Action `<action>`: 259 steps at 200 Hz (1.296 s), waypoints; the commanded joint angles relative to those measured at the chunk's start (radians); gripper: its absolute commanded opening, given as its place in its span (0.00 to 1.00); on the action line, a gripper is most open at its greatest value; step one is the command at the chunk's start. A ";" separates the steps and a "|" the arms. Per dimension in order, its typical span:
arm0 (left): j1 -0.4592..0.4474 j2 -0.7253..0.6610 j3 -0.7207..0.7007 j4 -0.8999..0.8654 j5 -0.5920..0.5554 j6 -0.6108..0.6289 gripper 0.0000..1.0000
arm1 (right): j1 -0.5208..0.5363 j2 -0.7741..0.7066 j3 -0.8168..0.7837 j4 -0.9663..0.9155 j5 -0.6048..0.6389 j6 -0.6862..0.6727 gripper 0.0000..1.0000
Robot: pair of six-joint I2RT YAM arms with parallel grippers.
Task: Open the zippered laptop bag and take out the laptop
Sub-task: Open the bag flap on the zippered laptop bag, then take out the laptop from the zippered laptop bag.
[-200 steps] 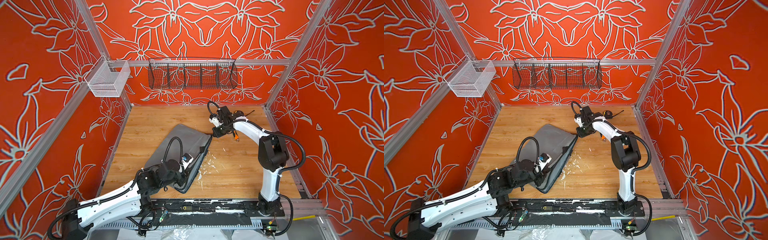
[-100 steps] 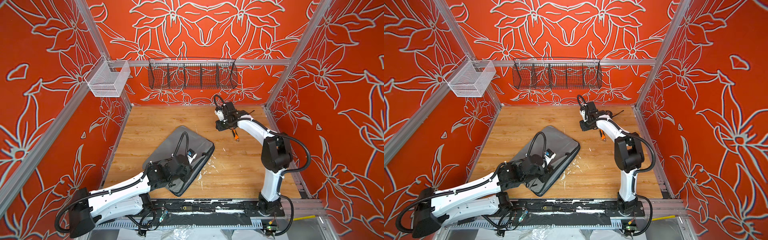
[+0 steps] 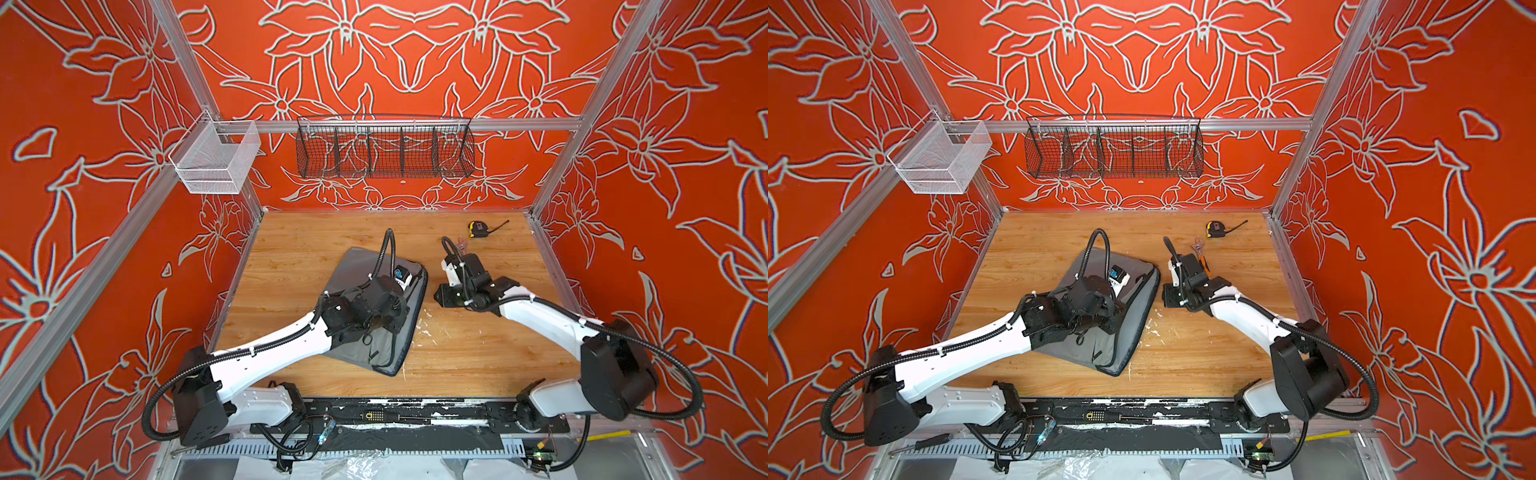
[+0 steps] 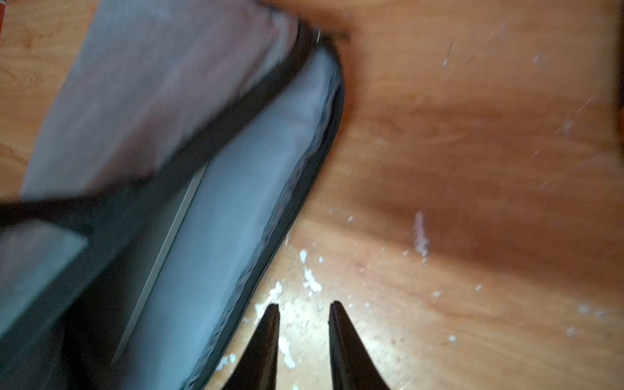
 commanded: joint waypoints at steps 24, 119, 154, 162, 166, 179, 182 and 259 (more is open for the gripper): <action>0.032 0.000 0.030 0.077 0.016 -0.095 0.00 | 0.106 -0.061 -0.126 0.255 0.011 0.279 0.28; 0.095 -0.067 0.009 0.109 0.114 -0.143 0.00 | 0.106 0.194 -0.122 0.622 -0.178 0.475 0.30; 0.116 -0.076 0.020 0.129 0.164 -0.141 0.00 | 0.113 0.273 -0.068 0.634 -0.197 0.485 0.33; 0.119 -0.078 0.020 0.131 0.169 -0.141 0.00 | 0.118 0.283 -0.048 0.615 -0.191 0.480 0.33; 0.120 -0.079 0.020 0.132 0.173 -0.142 0.00 | 0.122 0.289 -0.035 0.598 -0.189 0.478 0.33; 0.125 -0.081 0.020 0.134 0.184 -0.143 0.00 | 0.132 0.308 -0.010 0.576 -0.188 0.481 0.33; 0.125 -0.082 0.020 0.134 0.186 -0.144 0.00 | 0.133 0.314 -0.006 0.577 -0.189 0.486 0.33; 0.160 -0.113 0.004 0.149 0.242 -0.152 0.00 | 0.192 0.441 0.069 0.593 -0.177 0.550 0.40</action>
